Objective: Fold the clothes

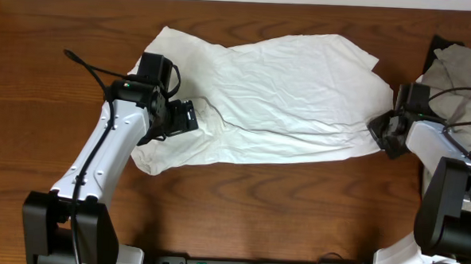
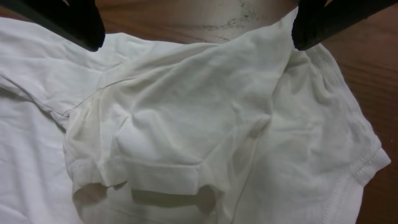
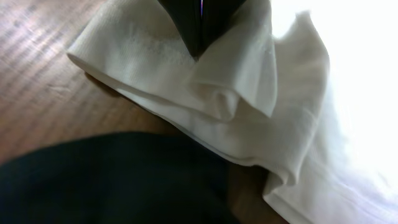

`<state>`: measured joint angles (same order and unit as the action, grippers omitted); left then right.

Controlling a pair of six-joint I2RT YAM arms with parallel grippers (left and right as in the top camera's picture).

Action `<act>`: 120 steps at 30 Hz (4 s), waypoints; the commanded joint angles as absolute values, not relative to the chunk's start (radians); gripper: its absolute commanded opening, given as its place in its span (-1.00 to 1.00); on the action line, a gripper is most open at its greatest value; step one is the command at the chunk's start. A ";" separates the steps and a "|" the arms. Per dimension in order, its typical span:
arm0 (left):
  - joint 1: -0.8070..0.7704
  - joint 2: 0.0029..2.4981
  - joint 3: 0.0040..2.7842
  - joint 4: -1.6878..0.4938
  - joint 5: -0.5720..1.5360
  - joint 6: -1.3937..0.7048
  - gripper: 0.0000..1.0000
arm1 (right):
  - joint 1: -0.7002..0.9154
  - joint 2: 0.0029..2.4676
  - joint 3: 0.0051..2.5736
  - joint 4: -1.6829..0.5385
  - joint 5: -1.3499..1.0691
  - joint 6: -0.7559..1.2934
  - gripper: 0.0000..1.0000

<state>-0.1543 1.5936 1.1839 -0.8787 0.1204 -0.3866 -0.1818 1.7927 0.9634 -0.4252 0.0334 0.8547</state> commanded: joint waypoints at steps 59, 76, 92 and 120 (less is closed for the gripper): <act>-0.470 1.811 1.187 -0.797 0.172 -0.518 0.96 | 0.314 1.755 1.353 -1.025 -0.104 0.588 -0.97; -0.391 1.866 1.187 -0.611 0.165 -0.518 0.96 | 0.308 1.755 1.172 -0.928 -0.109 0.684 -0.97; -0.391 1.972 1.187 -0.558 0.165 -0.530 0.96 | 0.308 1.755 1.075 -0.786 -0.054 0.766 -0.95; -0.391 1.977 1.187 -0.566 0.164 -0.504 0.96 | 0.202 1.891 1.074 -0.717 0.034 0.733 -0.95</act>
<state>-0.3943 1.9133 1.1908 -0.5774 0.1692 -0.5262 0.2481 1.8500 1.0836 -0.7197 -0.0200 0.7517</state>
